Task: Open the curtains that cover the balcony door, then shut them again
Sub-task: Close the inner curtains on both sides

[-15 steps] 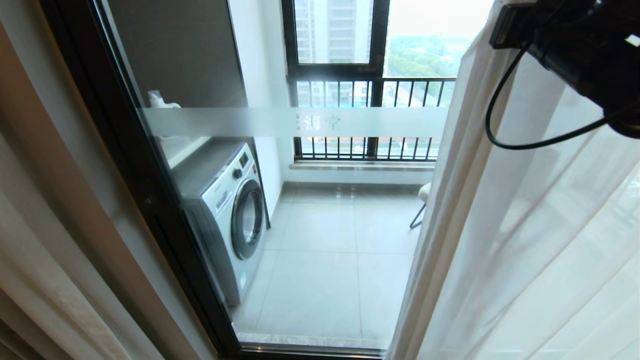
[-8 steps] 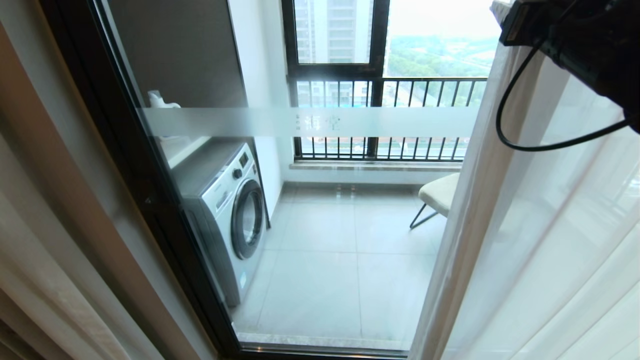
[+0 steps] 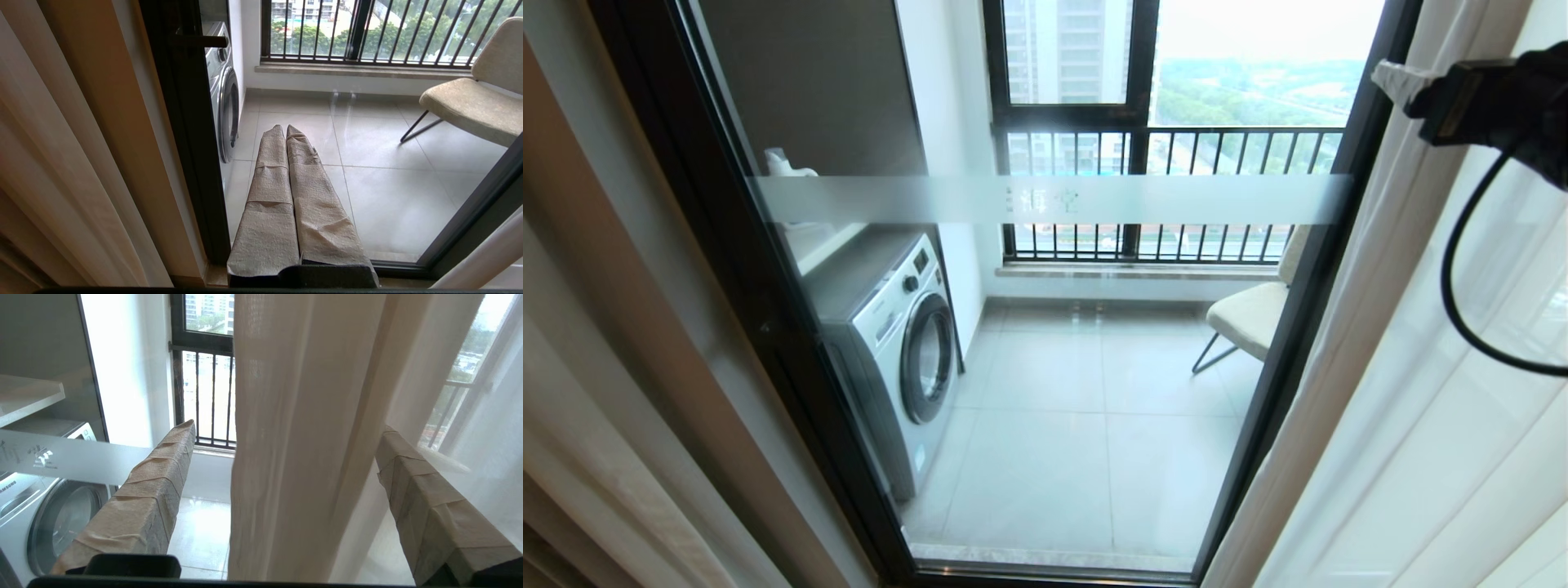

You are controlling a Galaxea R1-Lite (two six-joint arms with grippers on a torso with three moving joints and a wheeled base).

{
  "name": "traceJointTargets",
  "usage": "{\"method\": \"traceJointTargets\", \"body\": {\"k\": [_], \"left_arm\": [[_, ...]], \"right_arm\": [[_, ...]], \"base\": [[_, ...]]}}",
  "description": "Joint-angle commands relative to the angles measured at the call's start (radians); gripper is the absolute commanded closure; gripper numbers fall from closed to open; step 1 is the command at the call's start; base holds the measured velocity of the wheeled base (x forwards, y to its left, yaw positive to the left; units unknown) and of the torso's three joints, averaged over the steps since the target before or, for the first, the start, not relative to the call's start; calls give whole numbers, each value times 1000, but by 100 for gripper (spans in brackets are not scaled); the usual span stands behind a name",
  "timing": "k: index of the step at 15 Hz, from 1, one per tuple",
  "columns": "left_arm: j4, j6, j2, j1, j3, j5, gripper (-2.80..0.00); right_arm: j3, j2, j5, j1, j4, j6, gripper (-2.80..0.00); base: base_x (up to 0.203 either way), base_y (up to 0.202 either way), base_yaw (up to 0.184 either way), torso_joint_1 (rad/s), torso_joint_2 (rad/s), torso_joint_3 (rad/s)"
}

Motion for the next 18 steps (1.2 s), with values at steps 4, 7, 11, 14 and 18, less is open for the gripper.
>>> {"method": "traceJointTargets", "body": {"k": [4, 7, 11, 14, 18], "left_arm": [[0, 0, 0, 0, 0, 1, 0], [0, 0, 0, 0, 0, 1, 0], [0, 0, 0, 0, 0, 1, 0], [0, 0, 0, 0, 0, 1, 0], [0, 0, 0, 0, 0, 1, 0]], "right_arm": [[327, -348, -2, -4, 9, 0, -280], [445, -471, -2, -19, 26, 15, -280], [524, -617, -2, -30, 106, 49, 0], [567, -716, -1, -30, 183, 71, 0], [710, -809, -4, -38, 184, 78, 0]], "base": [[0, 0, 0, 0, 0, 0], [0, 0, 0, 0, 0, 0], [0, 0, 0, 0, 0, 0], [0, 0, 0, 0, 0, 0], [0, 0, 0, 0, 0, 0]]}}
